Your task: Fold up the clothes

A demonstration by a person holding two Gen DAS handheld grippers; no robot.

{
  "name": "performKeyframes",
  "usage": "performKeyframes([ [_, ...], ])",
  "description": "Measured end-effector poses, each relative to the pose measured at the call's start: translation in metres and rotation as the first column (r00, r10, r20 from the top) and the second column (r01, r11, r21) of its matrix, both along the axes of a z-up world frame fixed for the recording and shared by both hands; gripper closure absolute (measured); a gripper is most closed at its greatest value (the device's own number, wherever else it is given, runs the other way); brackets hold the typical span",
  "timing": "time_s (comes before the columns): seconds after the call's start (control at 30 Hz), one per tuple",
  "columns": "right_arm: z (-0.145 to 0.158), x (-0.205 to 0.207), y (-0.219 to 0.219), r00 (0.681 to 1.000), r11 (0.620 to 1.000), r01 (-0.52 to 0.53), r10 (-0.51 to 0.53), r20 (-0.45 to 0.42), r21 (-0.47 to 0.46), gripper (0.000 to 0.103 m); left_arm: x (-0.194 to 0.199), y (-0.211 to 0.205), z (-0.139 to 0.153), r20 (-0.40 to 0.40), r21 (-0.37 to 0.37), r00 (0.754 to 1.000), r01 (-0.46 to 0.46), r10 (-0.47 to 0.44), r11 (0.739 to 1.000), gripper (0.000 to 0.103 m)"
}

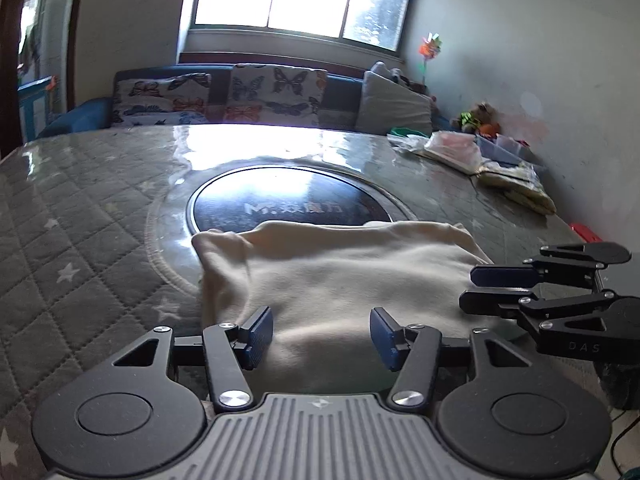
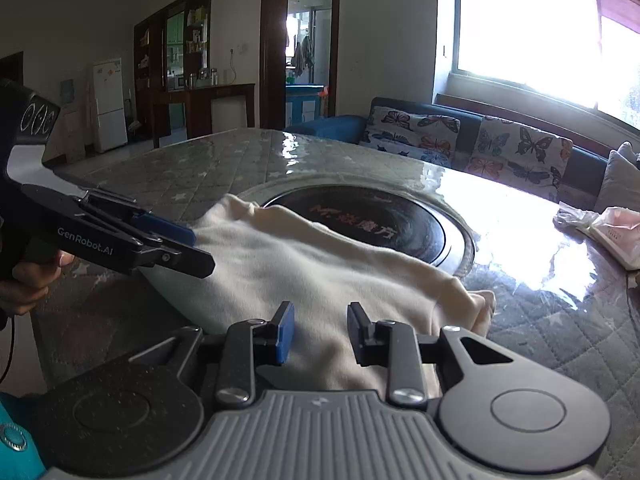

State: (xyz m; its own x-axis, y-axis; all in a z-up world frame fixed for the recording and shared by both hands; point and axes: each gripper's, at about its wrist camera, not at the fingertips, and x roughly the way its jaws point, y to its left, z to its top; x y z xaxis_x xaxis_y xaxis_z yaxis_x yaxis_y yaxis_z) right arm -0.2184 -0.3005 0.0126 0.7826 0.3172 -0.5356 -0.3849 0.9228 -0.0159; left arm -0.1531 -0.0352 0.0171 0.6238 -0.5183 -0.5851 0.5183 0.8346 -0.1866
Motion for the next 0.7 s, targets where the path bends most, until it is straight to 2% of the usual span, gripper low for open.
performKeyframes([
  [0.13, -0.008, 0.009, 0.0, 0.999, 1.0, 0.005, -0.004, -0.045, 0.01, 0.074, 0.002, 0.008, -0.005, -0.012, 0.003, 1.0, -0.012, 0.012, 1.0, 0.046],
  [0.33, 0.005, 0.016, -0.009, 0.999, 0.999, 0.022, -0.021, -0.032, 0.046, 0.069, 0.008, -0.003, 0.007, 0.021, 0.017, 1.0, 0.007, -0.007, 1.0, 0.04],
  [0.5, 0.007, 0.044, -0.021, 0.995, 0.994, 0.088, -0.085, -0.048, 0.067, 0.067, 0.026, -0.015, 0.017, 0.059, 0.023, 0.998, -0.005, 0.003, 1.0, 0.036],
  [0.6, 0.004, 0.065, -0.028, 0.991, 0.988, 0.113, -0.104, -0.084, 0.103, 0.066, 0.042, -0.02, 0.017, 0.057, 0.034, 0.998, -0.027, 0.025, 0.999, 0.035],
  [0.7, -0.007, 0.083, -0.031, 0.985, 0.986, 0.138, -0.126, -0.121, 0.092, 0.063, 0.059, -0.021, 0.01, 0.027, 0.042, 0.998, -0.058, 0.057, 0.997, 0.035],
])
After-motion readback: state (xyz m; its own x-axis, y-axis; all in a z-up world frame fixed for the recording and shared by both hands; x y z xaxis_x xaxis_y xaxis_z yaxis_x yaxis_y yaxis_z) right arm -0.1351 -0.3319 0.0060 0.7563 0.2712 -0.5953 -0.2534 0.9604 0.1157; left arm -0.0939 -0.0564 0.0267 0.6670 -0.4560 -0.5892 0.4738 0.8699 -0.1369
